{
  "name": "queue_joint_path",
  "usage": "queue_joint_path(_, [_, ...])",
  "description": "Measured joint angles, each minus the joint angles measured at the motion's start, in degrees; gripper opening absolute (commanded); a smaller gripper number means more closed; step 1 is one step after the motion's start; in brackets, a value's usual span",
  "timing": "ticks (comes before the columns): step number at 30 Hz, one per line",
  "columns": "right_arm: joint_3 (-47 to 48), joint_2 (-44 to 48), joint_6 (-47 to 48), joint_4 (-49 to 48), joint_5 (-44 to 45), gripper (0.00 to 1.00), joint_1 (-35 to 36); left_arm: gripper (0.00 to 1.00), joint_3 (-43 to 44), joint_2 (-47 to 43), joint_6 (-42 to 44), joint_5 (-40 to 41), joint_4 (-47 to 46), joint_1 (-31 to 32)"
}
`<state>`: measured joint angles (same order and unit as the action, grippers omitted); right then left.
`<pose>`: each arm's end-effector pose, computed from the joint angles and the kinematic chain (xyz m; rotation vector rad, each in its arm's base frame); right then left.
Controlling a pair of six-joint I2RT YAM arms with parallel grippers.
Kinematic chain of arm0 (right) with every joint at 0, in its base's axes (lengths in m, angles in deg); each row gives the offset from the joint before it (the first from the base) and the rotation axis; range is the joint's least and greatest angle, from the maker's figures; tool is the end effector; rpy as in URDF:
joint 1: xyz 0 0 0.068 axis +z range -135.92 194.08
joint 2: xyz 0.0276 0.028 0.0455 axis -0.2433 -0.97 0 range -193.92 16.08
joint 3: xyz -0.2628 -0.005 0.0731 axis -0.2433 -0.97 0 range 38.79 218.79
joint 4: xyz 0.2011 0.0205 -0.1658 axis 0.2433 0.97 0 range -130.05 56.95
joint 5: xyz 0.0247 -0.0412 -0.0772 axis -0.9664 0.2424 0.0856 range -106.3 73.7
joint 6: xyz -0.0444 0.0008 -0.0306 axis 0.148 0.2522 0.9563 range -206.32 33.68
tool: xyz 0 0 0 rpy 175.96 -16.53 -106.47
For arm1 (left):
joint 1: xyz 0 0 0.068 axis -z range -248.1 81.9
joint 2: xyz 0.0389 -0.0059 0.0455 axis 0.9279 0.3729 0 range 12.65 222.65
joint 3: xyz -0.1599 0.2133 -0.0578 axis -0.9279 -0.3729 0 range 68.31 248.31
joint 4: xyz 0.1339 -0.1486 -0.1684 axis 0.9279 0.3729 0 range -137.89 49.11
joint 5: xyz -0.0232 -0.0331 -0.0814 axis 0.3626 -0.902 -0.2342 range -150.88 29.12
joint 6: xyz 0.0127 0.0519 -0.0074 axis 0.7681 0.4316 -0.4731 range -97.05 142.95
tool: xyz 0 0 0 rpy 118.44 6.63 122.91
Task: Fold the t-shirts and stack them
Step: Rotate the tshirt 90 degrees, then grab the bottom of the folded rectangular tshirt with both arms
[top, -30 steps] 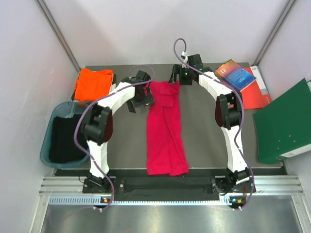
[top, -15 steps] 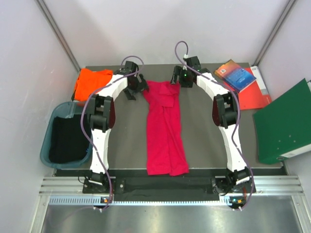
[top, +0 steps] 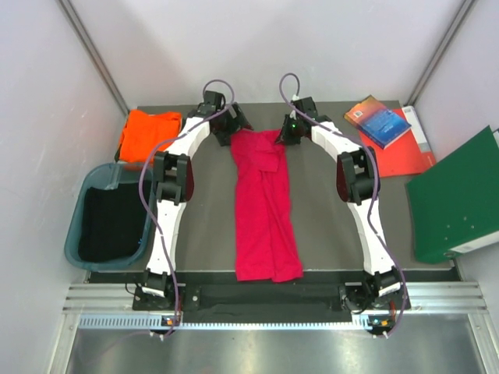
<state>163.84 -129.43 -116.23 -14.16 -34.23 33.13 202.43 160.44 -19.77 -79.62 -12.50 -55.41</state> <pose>0.5282 0.1939 0.1556 0.0782 2.4693 0.7633 0.5498 -0.1356 0.1733 -0.5062 2.4908 -0.8110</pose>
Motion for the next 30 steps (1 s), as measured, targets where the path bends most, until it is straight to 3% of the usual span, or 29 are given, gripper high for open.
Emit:
queue_joint_path(8, [-4.1,1.3,-1.8,-4.5,1.2,0.0,-1.8,0.99,2.9,4.5,-5.1,-8.8,-10.7,-0.5])
queue_joint_path(20, [-3.7,1.5,-4.5,-6.9,5.2,0.03,-6.4,0.99,-0.7,3.9,-8.0,-11.7,-17.4,-3.7])
queue_joint_path(21, [-3.1,1.4,-4.9,-6.9,5.5,0.05,-6.6,0.99,-2.3,3.0,-7.7,-11.6,-17.3,-4.1])
queue_joint_path(22, [-2.6,1.4,-5.2,-7.1,5.8,0.2,-6.7,0.99,-3.9,1.8,-7.4,-11.6,-17.0,-4.4])
queue_joint_path(25, [0.0,1.0,-6.1,-7.7,6.2,0.37,-7.0,0.99,-10.6,-2.6,-6.3,-11.9,-16.0,-5.2])
queue_joint_path(30, [2.2,0.5,-4.5,-8.7,6.5,0.48,-7.2,0.99,-22.6,-10.4,-4.4,-13.0,-14.4,-5.3])
